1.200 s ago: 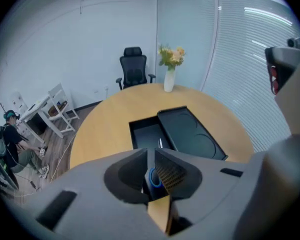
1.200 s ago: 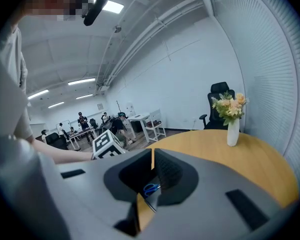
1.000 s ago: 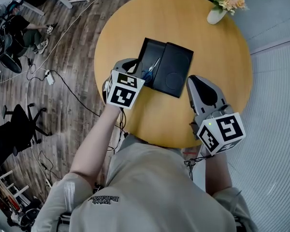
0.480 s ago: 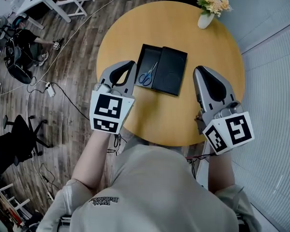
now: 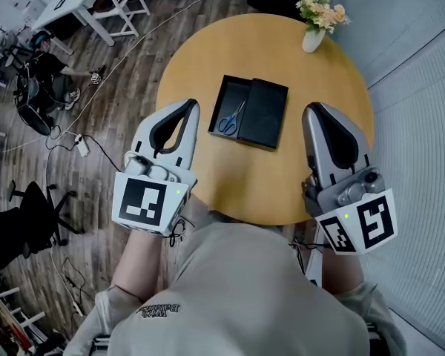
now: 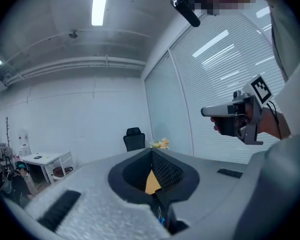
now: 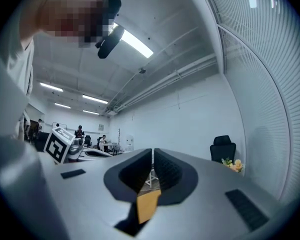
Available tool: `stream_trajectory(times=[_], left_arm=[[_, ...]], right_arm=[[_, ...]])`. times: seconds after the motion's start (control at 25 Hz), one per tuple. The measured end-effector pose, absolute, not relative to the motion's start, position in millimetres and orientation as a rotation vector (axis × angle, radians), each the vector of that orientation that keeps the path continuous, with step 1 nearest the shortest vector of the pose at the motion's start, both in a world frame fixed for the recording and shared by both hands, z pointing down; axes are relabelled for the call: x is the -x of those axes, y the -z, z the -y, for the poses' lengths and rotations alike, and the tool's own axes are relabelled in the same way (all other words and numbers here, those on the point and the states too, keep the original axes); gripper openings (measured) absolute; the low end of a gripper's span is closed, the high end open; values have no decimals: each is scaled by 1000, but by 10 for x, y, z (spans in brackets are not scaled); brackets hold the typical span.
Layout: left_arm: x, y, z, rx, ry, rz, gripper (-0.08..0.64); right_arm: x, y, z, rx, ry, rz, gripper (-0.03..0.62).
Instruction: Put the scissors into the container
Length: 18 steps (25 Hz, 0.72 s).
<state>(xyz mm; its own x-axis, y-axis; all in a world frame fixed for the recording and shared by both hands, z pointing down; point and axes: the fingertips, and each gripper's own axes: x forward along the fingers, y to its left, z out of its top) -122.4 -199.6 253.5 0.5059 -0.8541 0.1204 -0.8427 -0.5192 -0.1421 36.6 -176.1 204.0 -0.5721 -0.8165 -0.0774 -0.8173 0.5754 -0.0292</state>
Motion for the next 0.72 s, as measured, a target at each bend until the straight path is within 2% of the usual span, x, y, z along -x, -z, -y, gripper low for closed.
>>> stream_trajectory(times=[0.32,0.72], left_arm=[[1293,-2315,1732,2616,232,-1476,21],[1426,-2486,1660,2644,285,-1511,21]], right_arm=[[-247,-1987,1585,1373,-22,-2723,37],[-178,-2086,1434,1374,-32,-2759,36]])
